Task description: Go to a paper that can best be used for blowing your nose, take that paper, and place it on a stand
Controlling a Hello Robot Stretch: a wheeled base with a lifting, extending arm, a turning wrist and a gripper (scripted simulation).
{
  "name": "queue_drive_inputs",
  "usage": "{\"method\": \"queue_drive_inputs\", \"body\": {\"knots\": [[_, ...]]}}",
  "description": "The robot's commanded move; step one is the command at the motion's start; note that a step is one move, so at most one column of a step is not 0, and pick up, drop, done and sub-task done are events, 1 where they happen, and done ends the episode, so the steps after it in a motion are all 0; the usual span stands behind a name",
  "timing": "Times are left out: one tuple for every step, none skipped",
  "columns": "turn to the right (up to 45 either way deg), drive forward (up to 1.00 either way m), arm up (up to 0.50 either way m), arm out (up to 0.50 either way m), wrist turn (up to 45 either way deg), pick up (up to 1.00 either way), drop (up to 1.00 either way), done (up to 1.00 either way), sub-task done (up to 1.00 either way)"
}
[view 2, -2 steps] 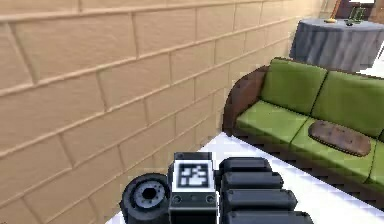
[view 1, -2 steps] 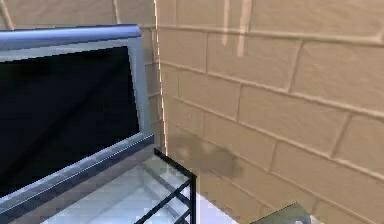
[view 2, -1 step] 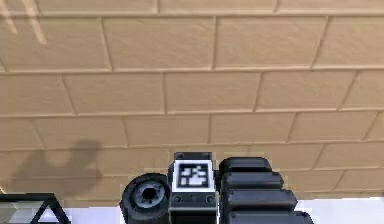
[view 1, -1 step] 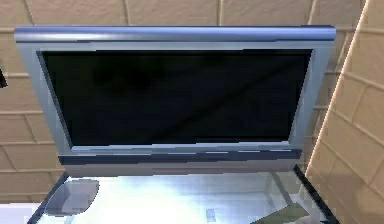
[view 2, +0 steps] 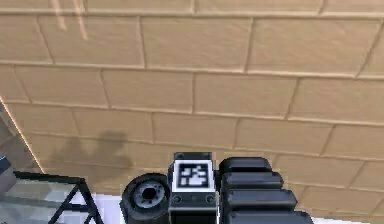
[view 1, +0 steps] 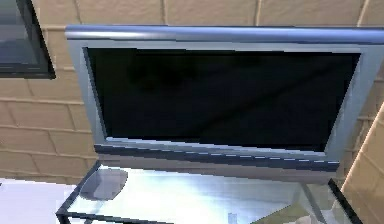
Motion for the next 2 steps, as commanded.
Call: {"method": "queue_drive_inputs", "body": {"knots": [[0.0, 0.35, 0.0, 0.0, 0.0, 0.0, 0.0, 0.0, 0.0], [-45.0, 0.0, 0.0, 0.0, 0.0, 0.0, 0.0, 0.0, 0.0]]}}
